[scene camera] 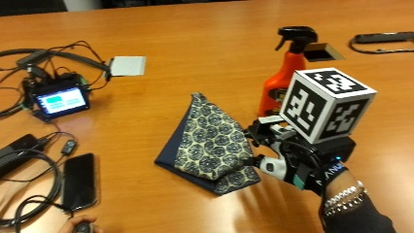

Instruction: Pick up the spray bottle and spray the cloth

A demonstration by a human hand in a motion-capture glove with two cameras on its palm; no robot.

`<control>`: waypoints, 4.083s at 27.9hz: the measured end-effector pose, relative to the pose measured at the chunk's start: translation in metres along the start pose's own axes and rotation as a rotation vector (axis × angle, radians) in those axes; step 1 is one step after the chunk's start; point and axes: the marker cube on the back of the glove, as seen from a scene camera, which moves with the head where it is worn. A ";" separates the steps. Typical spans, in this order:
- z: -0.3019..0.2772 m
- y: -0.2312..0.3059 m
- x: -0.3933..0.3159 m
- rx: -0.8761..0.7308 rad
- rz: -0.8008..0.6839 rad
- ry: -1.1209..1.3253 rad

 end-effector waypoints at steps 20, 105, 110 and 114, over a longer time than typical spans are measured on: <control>-0.024 -0.110 0.035 0.253 0.195 0.061; -0.031 -0.181 0.028 0.901 -0.076 -0.065; -0.031 -0.180 0.020 0.856 -0.166 0.080; -0.028 -0.179 0.013 0.824 -0.237 0.199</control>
